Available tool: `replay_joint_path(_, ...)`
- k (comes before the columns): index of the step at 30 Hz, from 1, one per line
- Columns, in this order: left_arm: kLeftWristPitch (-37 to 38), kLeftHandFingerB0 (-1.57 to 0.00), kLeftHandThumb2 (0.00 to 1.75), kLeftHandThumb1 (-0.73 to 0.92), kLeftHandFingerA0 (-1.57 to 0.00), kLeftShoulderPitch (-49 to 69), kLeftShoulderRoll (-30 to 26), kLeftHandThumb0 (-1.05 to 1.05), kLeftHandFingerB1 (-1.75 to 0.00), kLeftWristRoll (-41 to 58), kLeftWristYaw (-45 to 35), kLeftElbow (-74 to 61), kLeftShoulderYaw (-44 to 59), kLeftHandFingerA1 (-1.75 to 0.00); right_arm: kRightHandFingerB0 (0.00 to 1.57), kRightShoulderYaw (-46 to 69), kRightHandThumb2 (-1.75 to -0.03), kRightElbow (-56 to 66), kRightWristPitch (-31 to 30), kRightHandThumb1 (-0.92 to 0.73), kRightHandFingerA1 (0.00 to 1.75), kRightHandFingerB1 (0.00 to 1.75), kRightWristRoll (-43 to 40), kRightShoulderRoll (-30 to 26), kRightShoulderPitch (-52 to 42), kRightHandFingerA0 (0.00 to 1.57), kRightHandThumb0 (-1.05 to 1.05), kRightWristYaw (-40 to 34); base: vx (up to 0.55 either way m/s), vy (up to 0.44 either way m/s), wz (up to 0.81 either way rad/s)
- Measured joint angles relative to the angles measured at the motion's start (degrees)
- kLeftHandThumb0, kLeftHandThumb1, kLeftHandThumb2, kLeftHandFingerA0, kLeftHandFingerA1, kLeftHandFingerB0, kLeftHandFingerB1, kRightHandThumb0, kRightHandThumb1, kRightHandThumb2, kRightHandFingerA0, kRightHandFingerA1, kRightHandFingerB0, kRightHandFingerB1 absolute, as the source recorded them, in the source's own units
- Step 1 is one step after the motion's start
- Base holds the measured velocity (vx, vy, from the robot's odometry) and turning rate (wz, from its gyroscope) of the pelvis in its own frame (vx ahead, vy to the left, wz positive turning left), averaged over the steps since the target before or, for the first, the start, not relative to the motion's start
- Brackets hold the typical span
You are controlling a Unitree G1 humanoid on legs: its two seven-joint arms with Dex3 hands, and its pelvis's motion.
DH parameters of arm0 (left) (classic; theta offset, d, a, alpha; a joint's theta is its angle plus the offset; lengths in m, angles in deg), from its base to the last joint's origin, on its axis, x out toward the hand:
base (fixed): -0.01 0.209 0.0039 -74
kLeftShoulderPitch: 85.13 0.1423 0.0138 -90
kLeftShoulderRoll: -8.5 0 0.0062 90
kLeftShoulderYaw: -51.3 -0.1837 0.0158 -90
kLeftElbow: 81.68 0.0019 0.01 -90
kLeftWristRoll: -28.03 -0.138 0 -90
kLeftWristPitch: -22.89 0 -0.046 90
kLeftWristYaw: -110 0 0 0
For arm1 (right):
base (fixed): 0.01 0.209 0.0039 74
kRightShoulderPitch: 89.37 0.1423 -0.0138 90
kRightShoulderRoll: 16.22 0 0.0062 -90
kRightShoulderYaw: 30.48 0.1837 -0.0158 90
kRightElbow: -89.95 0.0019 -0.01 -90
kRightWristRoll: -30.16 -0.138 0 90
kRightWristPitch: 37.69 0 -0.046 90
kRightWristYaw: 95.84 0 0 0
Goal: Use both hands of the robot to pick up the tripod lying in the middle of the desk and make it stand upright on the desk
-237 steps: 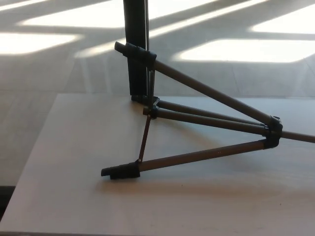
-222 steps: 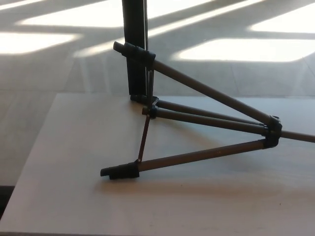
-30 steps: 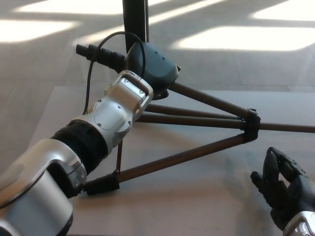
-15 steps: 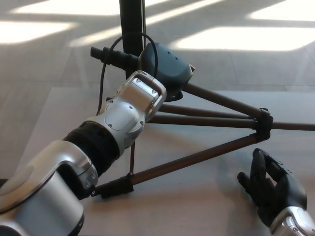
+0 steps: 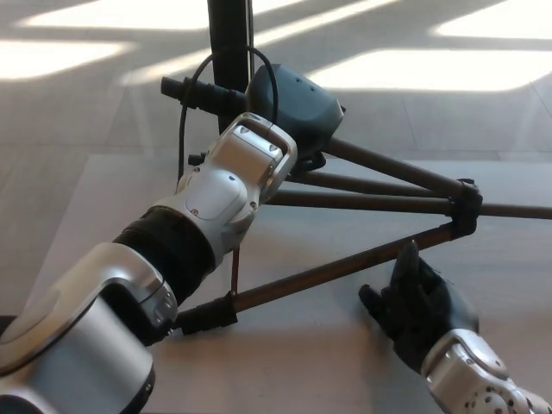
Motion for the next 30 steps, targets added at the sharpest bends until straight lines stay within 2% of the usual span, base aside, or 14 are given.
replay_joint_path(3, 0.0, -0.79, 0.7, 0.63, -0.88, -0.3, 0.1, -0.31, -1.03, 0.0, -0.5, -0.2, 0.7, -1.61, 0.0, 2.0, -1.01, -3.1, 0.1, -0.63, 0.18, 0.09, -2.0, -0.2, 2.1, 0.0, -1.05, 0.6, 0.0, 0.0, 0.0)
replay_joint_path(5, 0.0, -0.83, 0.97, 0.49, -1.14, -0.9, 0.1, -0.33, -0.98, 0.0, -0.8, -0.2, 1.1, -1.28, 0.05, 3.1, -1.0, -4.9, 0.3, -0.63, 0.19, 0.11, -3.2, -0.3, 2.9, 0.0, -1.05, 0.9, 0.0, 0.0, 0.0)
replay_joint_path(6, 0.0, -0.8, 0.78, 0.63, -0.95, -1.3, 0.3, -0.25, -1.21, 0.1, -0.9, -0.2, 1.4, -1.67, 0.0, 3.9, -1.04, -5.7, 0.5, -0.63, 0.25, 0.1, -4.0, -0.3, 3.3, 0.0, -1.05, 1.0, 0.0, 0.0, 0.0)
replay_joint_path(11, 0.0, -0.82, 0.71, 0.63, -0.89, -4.4, 1.3, -0.33, -1.07, 0.2, -1.4, -0.4, 2.2, -1.59, 0.0, 6.0, -1.03, -9.9, 1.4, -0.63, 0.26, 0.13, -7.4, -0.6, 5.1, 0.0, -1.05, 1.9, 0.0, 0.0, 0.0)
replay_joint_path(12, 0.0, -0.81, 0.71, 0.62, -0.89, -4.9, 1.4, -0.35, -1.04, 0.2, -1.5, -0.5, 2.4, -1.6, 0.0, 6.4, -0.61, -10.7, 1.7, -0.68, 0.29, 0.34, -8.1, -0.6, 5.4, 0.0, -0.93, 2.0, 0.0, 0.0, 0.0)
replay_joint_path(13, 0.0, -0.82, 0.7, 0.54, -0.89, -5.3, 1.6, -0.31, -0.98, 0.2, -1.5, -0.7, 2.6, -1.62, 0.0, 6.6, -1.04, -11.3, 2.1, -0.62, 0.27, 0.15, -8.7, -0.7, 5.6, 0.0, -1.01, 2.1, 0.0, 0.0, 0.0)
replay_joint_path(19, 0.0, -0.82, 0.73, 0.58, -0.89, -5.6, 1.7, -0.31, -0.93, 0.2, -2.0, -2.3, 3.1, -1.6, 0.0, 8.1, -1.07, -16.6, 3.8, -0.68, 0.35, 0.1, -10.8, -1.2, 9.0, 0.13, -1.03, 2.6, 0.0, 0.0, 0.0)
replay_joint_path(20, 0.0, -0.83, 0.78, 0.59, -0.91, -5.6, 1.6, -0.31, -0.95, 0.2, -2.0, -2.5, 3.2, -1.58, 0.0, 8.4, -1.02, -17.8, 4.4, -0.6, 0.68, 0.2, -10.9, -1.4, 9.8, 0.09, -0.94, 2.6, 0.0, 0.0, 0.0)
replay_joint_path(21, 0.0, -0.84, 0.79, 0.6, -0.92, -5.6, 1.6, -0.28, -1.04, 0.2, -2.1, -2.8, 3.3, -1.62, 0.0, 8.4, -0.67, -19.0, 4.8, -0.74, 0.66, 0.14, -10.9, -1.5, 10.6, 0.0, -0.89, 2.6, 0.0, 0.0, 0.0)
replay_joint_path(23, 0.0, -0.85, 0.81, 0.58, -0.94, -5.6, 1.5, -0.27, -1.04, 0.3, -2.1, -3.4, 3.6, -1.61, 0.01, 8.4, -0.99, -21.1, 6.0, -0.59, 0.42, 0.24, -10.8, -1.6, 12.2, 0.05, -0.96, 2.5, 0.0, 0.0, 0.0)
replay_joint_path(26, 0.0, -0.82, 0.75, 0.61, -0.9, -5.6, 1.1, -0.29, -1.11, 0.3, -2.3, -4.5, 4.1, -1.63, 0.0, 8.0, -0.93, -23.2, 8.9, -0.51, 0.33, 0.35, -10.4, -1.8, 13.9, 0.01, -0.83, 1.7, 0.0, 0.0, 0.0)
replay_joint_path(27, 0.0, -0.82, 0.96, 0.47, -1.16, -5.6, 1.1, -0.34, -0.91, 0.3, -2.4, -4.7, 4.1, -1.29, 0.0, 8.0, -0.89, -23.1, 9.4, -0.5, 0.4, 0.35, -10.3, -1.9, 14.2, 0.03, -0.82, 1.3, 0.0, 0.0, 0.0)
replay_joint_path(29, 0.0, -0.85, 0.7, 0.6, -0.92, -5.4, 0.5, -0.32, -0.92, 0.2, -2.7, -5.6, 3.9, -1.59, 0.03, 7.4, -0.88, -21.5, 10.0, -0.5, 0.74, 0.38, -9.4, -2.0, 14.3, 0.19, -0.82, 0.0, 0.0, 0.0, 0.0)
replay_joint_path(30, 0.0, -0.85, 0.7, 0.61, -0.92, -5.2, 0.2, -0.32, -0.95, 0.1, -2.8, -5.8, 3.8, -1.6, 0.02, 7.2, -0.57, -20.9, 10.1, -0.62, 0.69, 0.28, -8.8, -2.1, 14.4, 0.01, -0.75, -0.8, 0.0, 0.0, 0.0)
